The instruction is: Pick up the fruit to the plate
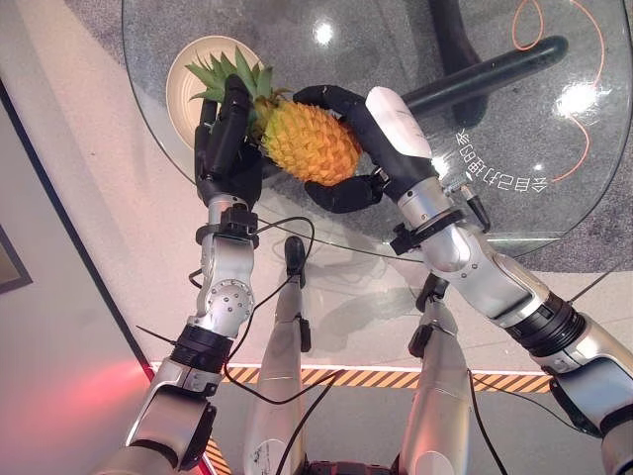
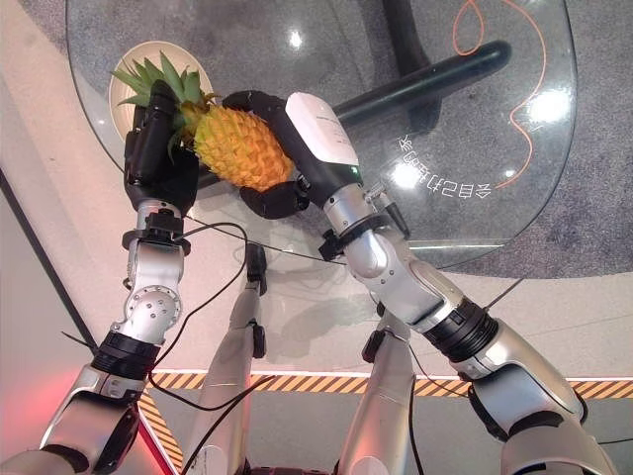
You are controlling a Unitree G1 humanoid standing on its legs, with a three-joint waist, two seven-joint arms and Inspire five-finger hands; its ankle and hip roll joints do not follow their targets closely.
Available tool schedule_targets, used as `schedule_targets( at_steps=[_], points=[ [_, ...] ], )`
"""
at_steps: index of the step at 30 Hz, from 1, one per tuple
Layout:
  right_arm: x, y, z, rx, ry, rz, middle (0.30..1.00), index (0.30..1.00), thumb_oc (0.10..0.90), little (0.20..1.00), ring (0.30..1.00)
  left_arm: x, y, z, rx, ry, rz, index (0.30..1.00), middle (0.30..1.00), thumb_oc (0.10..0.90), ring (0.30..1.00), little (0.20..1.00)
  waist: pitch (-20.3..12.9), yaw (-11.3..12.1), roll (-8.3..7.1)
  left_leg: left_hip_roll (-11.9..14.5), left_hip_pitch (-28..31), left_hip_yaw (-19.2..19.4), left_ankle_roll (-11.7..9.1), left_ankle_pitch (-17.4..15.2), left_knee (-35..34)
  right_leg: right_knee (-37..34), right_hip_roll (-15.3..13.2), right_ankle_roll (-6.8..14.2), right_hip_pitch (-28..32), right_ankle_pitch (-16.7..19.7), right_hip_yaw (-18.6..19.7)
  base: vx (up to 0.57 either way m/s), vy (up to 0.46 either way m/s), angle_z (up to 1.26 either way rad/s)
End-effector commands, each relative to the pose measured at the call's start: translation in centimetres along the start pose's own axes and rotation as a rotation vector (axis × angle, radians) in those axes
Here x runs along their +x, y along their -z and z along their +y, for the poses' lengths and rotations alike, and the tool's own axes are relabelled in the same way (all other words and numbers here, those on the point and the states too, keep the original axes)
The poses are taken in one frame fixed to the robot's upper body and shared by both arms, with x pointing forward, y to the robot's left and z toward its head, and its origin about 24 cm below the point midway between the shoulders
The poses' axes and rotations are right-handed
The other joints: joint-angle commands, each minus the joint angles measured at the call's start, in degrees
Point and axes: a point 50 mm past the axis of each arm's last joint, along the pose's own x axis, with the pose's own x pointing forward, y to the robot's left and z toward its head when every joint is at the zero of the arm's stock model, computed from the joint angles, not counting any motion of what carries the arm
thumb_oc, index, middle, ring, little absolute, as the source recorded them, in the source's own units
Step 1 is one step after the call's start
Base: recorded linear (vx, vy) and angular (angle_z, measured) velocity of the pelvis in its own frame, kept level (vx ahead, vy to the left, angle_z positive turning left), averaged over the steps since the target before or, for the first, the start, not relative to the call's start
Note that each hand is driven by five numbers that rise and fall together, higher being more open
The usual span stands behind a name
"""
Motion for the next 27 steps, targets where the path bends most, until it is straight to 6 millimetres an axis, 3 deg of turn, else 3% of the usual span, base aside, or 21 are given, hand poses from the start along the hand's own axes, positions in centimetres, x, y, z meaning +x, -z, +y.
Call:
schedule_targets(
  at_steps=[1,27],
  points=[
    [1.7,-6.2,-3.7,0.051,0.188,-0.313,0.900,0.900,0.800,0.900,0.900,0.1,-0.9,-7.4,-0.052,0.351,-0.090,0.300,0.300,0.100,0.300,0.200,-1.0,0.4,0.23,1.6,2.2,-0.1,-0.9,-2.3,0.1,-7.1,0.4,1.8,0.9,6.7,-2.1,0.00,0.000,0.00],
    [1.4,-5.2,-4.2,0.097,0.303,-0.255,0.900,0.900,0.800,0.900,0.900,-0.1,-2.9,-6.9,0.077,0.232,-0.288,0.300,0.300,0.100,0.300,0.200,-1.0,0.4,0.08,1.6,2.3,-0.2,-0.9,-2.3,0.1,-6.8,0.5,1.6,1.0,6.3,-1.9,0.00,0.000,0.00]
  ],
)
